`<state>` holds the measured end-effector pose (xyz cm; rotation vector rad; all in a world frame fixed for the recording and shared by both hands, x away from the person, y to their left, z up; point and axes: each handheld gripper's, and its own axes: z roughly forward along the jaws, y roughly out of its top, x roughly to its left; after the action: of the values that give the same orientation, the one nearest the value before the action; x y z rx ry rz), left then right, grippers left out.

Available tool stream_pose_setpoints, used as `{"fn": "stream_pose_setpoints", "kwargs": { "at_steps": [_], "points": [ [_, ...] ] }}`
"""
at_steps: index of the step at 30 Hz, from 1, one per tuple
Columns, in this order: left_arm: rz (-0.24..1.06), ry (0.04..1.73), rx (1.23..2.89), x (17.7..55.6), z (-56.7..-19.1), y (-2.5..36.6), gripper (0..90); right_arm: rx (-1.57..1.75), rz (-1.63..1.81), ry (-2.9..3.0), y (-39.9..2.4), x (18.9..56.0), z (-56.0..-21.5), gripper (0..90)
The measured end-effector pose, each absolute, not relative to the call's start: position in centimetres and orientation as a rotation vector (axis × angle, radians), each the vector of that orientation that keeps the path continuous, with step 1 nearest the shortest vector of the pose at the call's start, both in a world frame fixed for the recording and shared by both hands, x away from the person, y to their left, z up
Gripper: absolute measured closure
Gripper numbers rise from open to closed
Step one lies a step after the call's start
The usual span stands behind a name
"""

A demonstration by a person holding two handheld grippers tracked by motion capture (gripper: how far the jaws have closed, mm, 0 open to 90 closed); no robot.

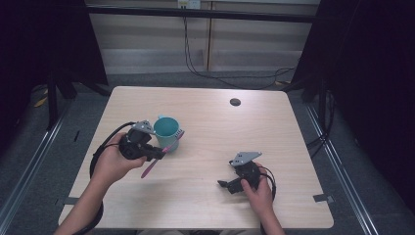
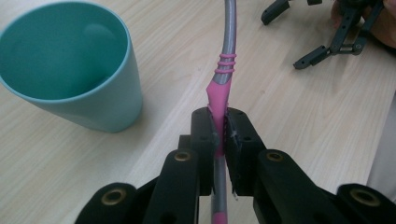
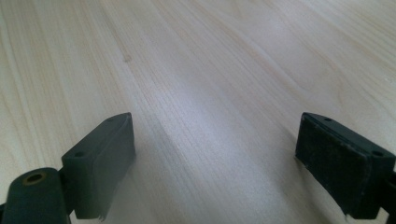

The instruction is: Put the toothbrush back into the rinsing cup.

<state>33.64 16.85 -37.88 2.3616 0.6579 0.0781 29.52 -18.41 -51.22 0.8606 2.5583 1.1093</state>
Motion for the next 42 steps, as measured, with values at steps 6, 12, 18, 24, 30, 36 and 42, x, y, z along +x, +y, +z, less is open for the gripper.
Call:
{"fn": "stream_pose_setpoints", "kwargs": {
  "at_steps": [6, 12, 18, 24, 30, 36, 42],
  "points": [
    [0.087, 0.671, 2.337, 33.8, -37.7, 16.9, 82.7, 0.857, 1.110, 2.559, -18.4, 29.5, -51.2, 11.4],
    [0.092, 0.680, 2.310, 33.9, -37.5, 16.9, 82.7, 0.859, 1.109, 2.559, -18.4, 29.5, -51.2, 11.4],
    [0.112, 0.683, 2.298, 33.9, -37.3, 16.6, 82.7, 0.858, 1.109, 2.559, -18.4, 29.5, -51.2, 11.4],
    [0.110, 0.685, 2.286, 34.1, -37.1, 16.5, 82.7, 0.858, 1.109, 2.559, -18.4, 29.5, -51.2, 11.4],
    [0.150, 0.695, 2.278, 34.3, -36.8, 16.4, 82.8, 0.860, 1.108, 2.559, -18.4, 29.5, -51.2, 11.4],
    [0.159, 0.713, 2.248, 34.4, -36.6, 16.4, 82.8, 0.858, 1.109, 2.558, -18.4, 29.5, -51.2, 11.4],
    [0.169, 0.720, 2.220, 34.7, -36.3, 16.5, 82.8, 0.859, 1.109, 2.559, -18.4, 29.5, -51.2, 11.4]
  ]
}}
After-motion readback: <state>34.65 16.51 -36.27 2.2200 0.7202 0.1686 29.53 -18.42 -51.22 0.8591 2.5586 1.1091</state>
